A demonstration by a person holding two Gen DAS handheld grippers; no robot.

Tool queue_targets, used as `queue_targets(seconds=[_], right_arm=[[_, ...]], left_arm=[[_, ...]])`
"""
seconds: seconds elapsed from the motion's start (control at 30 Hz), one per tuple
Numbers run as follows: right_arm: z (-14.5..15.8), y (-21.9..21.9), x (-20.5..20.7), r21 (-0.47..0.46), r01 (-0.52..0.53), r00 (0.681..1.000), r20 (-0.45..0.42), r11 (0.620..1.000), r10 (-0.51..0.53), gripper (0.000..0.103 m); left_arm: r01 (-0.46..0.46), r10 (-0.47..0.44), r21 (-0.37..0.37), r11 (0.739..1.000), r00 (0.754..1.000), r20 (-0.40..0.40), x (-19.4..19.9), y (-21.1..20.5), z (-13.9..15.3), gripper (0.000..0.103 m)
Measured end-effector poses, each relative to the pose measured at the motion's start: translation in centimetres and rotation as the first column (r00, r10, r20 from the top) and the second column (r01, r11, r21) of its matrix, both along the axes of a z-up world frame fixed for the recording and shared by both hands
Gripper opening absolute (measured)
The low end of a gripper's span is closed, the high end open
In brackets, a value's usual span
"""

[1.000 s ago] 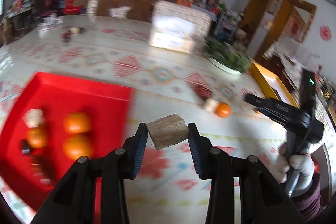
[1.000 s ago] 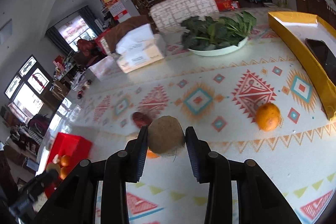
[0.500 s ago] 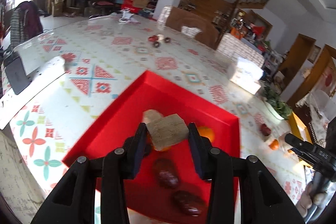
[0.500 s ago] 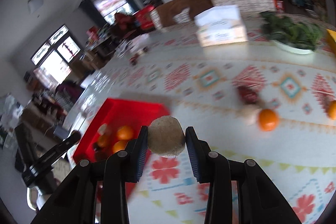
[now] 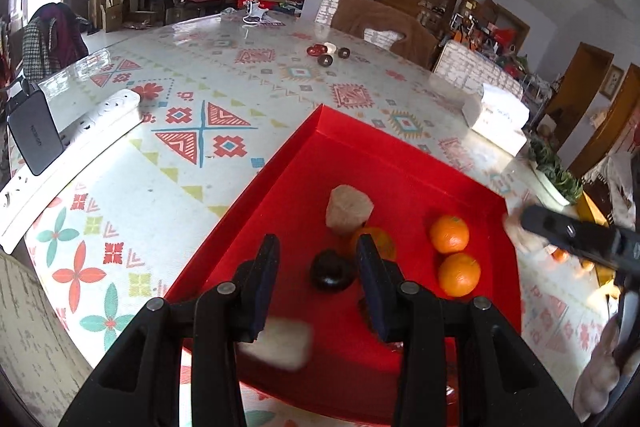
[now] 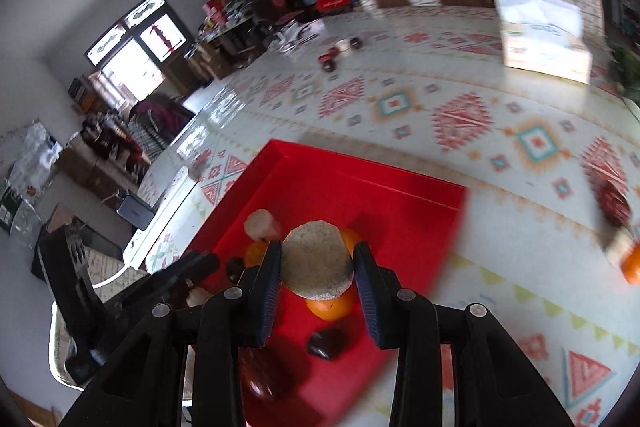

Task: Organize fruits
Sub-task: 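Carry both rice cakes over the red tray and open both tools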

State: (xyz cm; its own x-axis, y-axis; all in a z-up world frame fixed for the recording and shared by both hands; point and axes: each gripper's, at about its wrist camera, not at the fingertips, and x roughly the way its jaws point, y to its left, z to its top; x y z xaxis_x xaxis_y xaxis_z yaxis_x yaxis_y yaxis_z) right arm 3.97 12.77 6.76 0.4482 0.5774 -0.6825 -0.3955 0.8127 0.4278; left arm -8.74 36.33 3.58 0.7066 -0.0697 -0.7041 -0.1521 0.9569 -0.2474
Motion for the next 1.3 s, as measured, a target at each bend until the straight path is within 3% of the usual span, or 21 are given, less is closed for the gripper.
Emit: queue_targets(seconds=[0.17,0.3,0.57,0.63,0.97,1.13,1.2,1.3], right_arm=[[-1.1,3.8,2.0,-0.035,-0.045,0.999,-0.030,0.998,0.044,0.039],[-2.4,5.9,3.1,-0.072,-0.061,0.997,-0.052,0.996,0.057,0.040],[-3.0,5.7,3.3,-0.071,-0.044,0.997,-0.065,0.996,0.040,0.046],[-2.5,5.5,3.1,-0.071,-0.035,0.998,-0.052,0.997,0.031,0.048],[-0.7,2.1,0.8,-0.036,0.020,1.000,0.001,0.999,-0.020,0.055],[0.1,-0.8,-0.7,-0.013,0.100,0.994,0.047,0.995,-0.100,0.057],[0.3,-2.8,-1.1,0.035,0.149,0.988,0.047,0.988,-0.150,0.067],[0.2,-6.0,-1.6,0.105,0.220,0.975,0.010,0.970,-0.222,0.070]], left_arm=[[0.006,-0.006,-0.030,1.000,1.000,-0.003,0.0,1.2,-0.4,0.040],[-0.005,0.006,-0.045,0.999,1.000,0.017,-0.3,2.3,0.0,0.048],[-0.014,0.017,-0.093,0.996,1.000,0.026,-0.2,3.7,0.1,0.051],[-0.014,0.017,-0.098,0.995,0.999,0.029,-0.2,3.7,0.1,0.056],[0.003,0.004,-0.117,0.993,0.998,0.056,-1.2,2.1,1.7,0.068],[0.035,-0.026,-0.107,0.994,0.996,0.084,-1.8,-0.2,3.0,0.071],[0.053,-0.045,-0.077,0.996,0.994,0.099,-2.2,-1.7,3.6,0.075],[0.080,-0.079,-0.009,0.997,0.990,0.113,-2.6,-4.5,4.5,0.076]])
